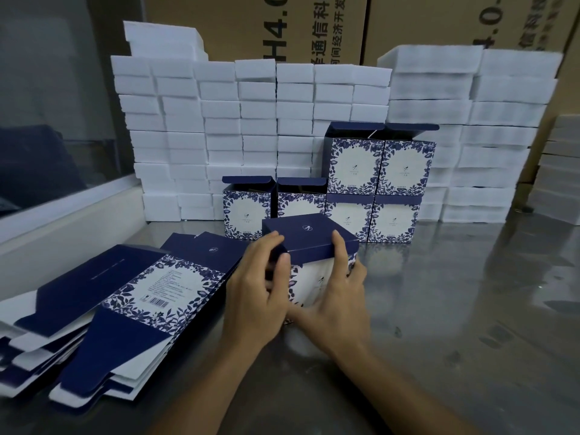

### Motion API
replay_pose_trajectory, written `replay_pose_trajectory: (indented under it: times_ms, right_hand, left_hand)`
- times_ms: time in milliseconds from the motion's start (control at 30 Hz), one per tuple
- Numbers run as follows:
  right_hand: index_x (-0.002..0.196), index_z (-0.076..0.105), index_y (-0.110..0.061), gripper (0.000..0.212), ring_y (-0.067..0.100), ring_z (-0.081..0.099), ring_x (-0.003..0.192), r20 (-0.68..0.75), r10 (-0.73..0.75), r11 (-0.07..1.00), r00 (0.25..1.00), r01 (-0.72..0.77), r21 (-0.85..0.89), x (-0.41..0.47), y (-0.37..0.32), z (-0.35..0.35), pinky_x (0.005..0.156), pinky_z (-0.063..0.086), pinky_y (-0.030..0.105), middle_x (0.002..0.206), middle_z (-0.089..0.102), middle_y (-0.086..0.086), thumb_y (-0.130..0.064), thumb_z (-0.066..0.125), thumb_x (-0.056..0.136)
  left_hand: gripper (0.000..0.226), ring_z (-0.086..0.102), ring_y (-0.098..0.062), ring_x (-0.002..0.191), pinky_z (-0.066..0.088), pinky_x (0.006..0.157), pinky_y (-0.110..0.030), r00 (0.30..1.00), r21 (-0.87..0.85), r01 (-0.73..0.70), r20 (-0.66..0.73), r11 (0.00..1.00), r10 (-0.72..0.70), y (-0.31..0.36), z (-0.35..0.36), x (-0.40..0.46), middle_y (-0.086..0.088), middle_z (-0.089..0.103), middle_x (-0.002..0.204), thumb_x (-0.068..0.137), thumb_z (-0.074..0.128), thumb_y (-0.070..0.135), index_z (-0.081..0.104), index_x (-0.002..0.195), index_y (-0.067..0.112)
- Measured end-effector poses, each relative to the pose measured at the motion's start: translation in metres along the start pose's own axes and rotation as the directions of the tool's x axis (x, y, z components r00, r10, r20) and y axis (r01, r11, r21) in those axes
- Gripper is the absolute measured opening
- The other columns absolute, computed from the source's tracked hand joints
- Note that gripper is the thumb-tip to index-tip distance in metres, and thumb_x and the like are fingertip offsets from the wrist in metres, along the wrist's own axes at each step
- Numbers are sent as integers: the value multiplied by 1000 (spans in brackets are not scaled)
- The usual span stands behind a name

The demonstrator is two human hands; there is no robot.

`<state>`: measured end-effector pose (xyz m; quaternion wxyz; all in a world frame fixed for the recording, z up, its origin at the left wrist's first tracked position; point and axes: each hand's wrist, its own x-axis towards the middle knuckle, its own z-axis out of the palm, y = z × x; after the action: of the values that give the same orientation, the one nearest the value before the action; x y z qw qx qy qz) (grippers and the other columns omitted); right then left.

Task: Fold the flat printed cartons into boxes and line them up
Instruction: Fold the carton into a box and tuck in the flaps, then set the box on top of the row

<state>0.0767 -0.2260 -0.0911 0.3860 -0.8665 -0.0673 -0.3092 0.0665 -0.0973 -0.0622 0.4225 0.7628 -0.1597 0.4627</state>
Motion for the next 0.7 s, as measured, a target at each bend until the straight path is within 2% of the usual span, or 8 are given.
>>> replay_pose_trajectory:
  times_ms: [100,167,233,300,433,500,567,700]
  right_hand:
    - [143,-12,-67,131,23,52,115,-6,14,998,1000,-14,58,9,5,-6,84,50,36,133,33,-1,-66,79,48]
    - [149,-3,-59,129,10,43,113,-88,-1,992,996,12,125,22,3,-10,85,43,33,134,34,-3,-65,79,49]
    - [152,1,-52,129,-3,30,107,-196,-47,983,979,80,165,40,-3,-13,88,38,31,132,34,-3,-64,80,52]
    - [154,3,-47,130,-5,26,106,-267,-71,973,961,125,194,62,-13,-12,92,35,31,131,33,-1,-59,85,54]
    - [154,2,-44,130,20,41,119,-326,-51,976,944,117,186,124,-37,-5,93,38,33,140,32,12,-52,90,58]
    - [153,-1,-46,129,34,45,126,-331,-21,984,943,77,158,155,-48,2,97,47,43,144,29,16,-53,88,59]
    - [153,-1,-48,127,40,46,126,-328,5,994,945,31,105,178,-54,12,98,49,53,148,27,19,-54,86,61]
    - [155,0,-47,123,41,41,130,-308,39,999,951,-47,-21,206,-52,33,97,47,59,152,24,19,-56,83,64]
  left_hand:
    - [24,63,-16,87,52,72,-33,970,201,186,115,962,-212,-30,-10,-2,3,67,104,99,49,33,61,112,18]
    - [16,63,-23,78,52,71,-39,893,343,289,239,894,-381,-47,-10,-2,-2,68,86,96,55,27,64,93,14]
    - [19,60,-19,69,51,66,-37,842,353,343,294,870,-452,-53,-6,-3,1,65,72,93,60,24,63,76,17]
    - [24,57,-10,64,46,58,-28,839,336,372,276,865,-468,-56,-3,-2,8,62,66,92,62,26,59,68,24]
    - [31,55,-5,58,39,53,-22,829,278,445,232,851,-509,-65,0,-2,9,58,58,91,63,27,56,62,23]
    - [30,55,-5,57,41,53,-23,826,259,462,222,848,-518,-67,2,-2,8,59,57,91,64,26,57,61,21]
    - [31,54,-3,55,39,51,-22,826,250,475,205,844,-525,-68,3,-1,9,58,55,90,64,25,56,60,21]
    - [32,56,-1,58,37,49,-21,827,206,495,185,844,-531,-68,3,-3,13,59,55,89,65,24,55,59,20]
